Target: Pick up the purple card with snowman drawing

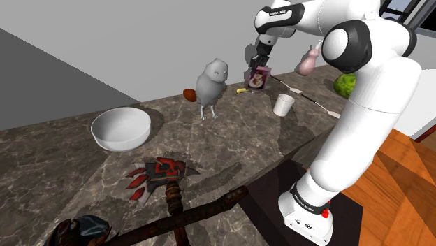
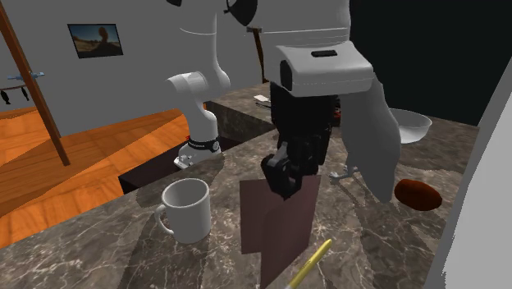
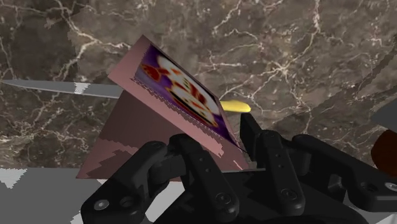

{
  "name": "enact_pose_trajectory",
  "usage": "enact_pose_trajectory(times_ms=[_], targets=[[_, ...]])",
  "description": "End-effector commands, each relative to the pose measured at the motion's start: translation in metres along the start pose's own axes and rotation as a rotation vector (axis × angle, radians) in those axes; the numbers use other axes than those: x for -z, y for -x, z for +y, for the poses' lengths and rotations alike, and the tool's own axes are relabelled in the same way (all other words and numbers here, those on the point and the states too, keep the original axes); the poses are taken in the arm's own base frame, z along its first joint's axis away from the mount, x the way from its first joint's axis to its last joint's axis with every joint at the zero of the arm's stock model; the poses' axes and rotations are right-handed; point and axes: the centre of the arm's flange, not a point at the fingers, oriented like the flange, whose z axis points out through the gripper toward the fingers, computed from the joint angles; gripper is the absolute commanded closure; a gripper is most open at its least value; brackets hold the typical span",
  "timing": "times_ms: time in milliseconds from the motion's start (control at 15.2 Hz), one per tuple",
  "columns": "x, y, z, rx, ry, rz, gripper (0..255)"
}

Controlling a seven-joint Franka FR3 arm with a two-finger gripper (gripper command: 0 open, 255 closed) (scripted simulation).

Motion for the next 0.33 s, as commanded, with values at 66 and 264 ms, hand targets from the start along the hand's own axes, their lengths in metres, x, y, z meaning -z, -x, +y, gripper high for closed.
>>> enact_pose_trajectory(times_ms=[66,264], targets=[[0.016,0.0,0.0,0.0,0.0,0.0,255],[0.022,0.0,-0.001,0.0,0.0,0.0,255]])
